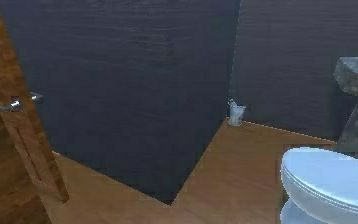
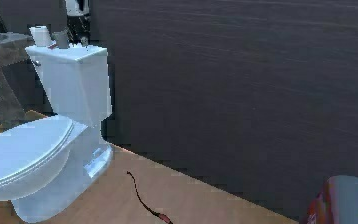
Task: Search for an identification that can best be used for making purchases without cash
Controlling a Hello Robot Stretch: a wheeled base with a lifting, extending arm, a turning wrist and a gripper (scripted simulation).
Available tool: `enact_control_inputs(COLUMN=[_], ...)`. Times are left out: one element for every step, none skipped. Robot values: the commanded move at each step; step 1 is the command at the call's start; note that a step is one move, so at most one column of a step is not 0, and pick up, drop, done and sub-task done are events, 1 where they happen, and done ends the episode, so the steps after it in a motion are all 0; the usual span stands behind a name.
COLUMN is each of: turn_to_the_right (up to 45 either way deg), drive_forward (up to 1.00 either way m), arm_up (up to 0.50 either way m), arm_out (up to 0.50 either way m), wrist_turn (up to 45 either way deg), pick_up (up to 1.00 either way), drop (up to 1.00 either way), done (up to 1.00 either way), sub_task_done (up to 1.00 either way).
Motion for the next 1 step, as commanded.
enact_control_inputs(turn_to_the_right=[0.0], drive_forward=[0.50], arm_up=[0.00], arm_out=[0.00], wrist_turn=[0.0], pick_up=[0.00], drop=[0.00], done=[0.00], sub_task_done=[0.00])
